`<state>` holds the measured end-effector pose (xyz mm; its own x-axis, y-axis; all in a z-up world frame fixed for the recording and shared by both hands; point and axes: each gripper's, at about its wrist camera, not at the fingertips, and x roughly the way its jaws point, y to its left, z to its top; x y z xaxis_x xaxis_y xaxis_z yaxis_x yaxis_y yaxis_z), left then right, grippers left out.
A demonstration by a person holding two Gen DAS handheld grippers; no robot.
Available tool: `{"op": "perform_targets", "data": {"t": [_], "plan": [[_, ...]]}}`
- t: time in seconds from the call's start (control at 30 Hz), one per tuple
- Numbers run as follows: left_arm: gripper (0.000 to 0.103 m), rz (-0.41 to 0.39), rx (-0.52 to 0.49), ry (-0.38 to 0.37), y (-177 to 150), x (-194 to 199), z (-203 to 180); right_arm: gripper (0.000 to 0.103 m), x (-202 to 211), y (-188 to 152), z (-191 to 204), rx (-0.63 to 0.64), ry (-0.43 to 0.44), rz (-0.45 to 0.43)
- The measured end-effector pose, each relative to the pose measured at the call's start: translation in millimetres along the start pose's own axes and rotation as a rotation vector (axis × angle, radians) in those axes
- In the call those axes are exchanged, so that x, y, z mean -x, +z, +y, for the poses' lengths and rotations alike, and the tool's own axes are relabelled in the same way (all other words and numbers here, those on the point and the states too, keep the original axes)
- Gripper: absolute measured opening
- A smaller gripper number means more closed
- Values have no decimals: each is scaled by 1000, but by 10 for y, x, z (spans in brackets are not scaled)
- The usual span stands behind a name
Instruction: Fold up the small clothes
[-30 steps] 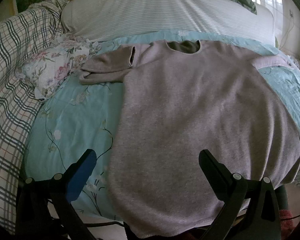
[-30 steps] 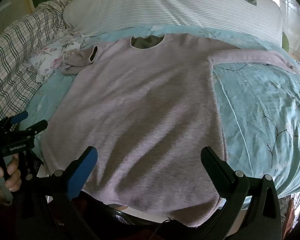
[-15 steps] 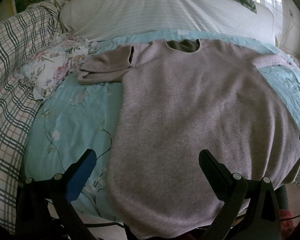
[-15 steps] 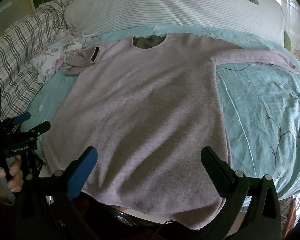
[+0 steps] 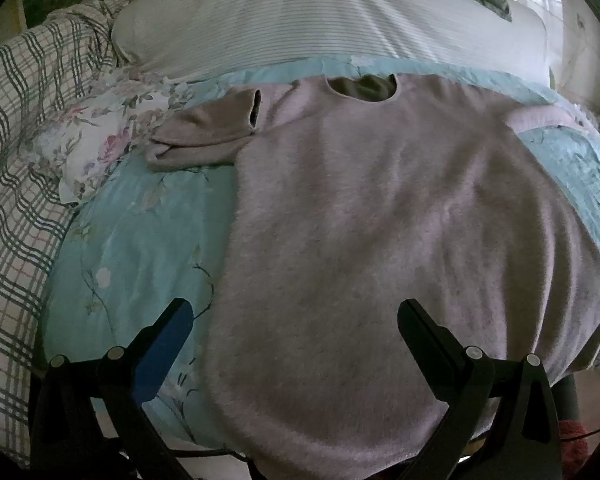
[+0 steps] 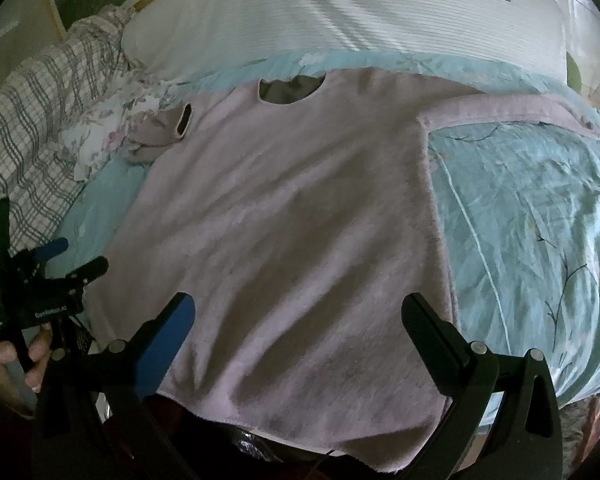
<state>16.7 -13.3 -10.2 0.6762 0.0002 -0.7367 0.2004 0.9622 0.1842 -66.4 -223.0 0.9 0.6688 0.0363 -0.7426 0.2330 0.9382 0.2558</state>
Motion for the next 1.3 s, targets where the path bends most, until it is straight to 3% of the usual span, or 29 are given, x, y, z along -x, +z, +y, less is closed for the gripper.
{"op": "perform_targets", "data": {"t": [0.27, 0.33, 0.53, 0.63, 0.73, 0.8, 0.9, 1.07, 1.3], "plan": [[102, -29, 18, 5, 147, -158, 16, 103, -59, 153, -502, -82, -46, -31], [102, 37, 12, 6, 177, -255, 18, 103, -57, 217, -687, -134, -39, -33], [102, 74, -1, 16, 335, -432, -25, 103, 19, 439, -1482, -305, -71, -65], [102, 79, -10, 13, 421, -469, -73, 102, 118, 632, -2025, -370, -105, -129], [102, 69, -15, 6, 505, -493, -138, 92, 217, 887, -2710, -461, -157, -207], [102, 71, -12, -9, 584, -528, -199, 76, 232, 1027, -3065, -513, -222, -219], [102, 86, -18, -17, 666, -596, -284, 73, 259, 1269, -3711, -589, -312, -254], [102, 126, -38, -17, 793, -791, -450, 63, 57, 1505, -4405, -720, -389, -264], [102, 178, -52, -38, 971, -1112, -656, 60, -233, 1747, -5042, -827, -385, -321]]}}
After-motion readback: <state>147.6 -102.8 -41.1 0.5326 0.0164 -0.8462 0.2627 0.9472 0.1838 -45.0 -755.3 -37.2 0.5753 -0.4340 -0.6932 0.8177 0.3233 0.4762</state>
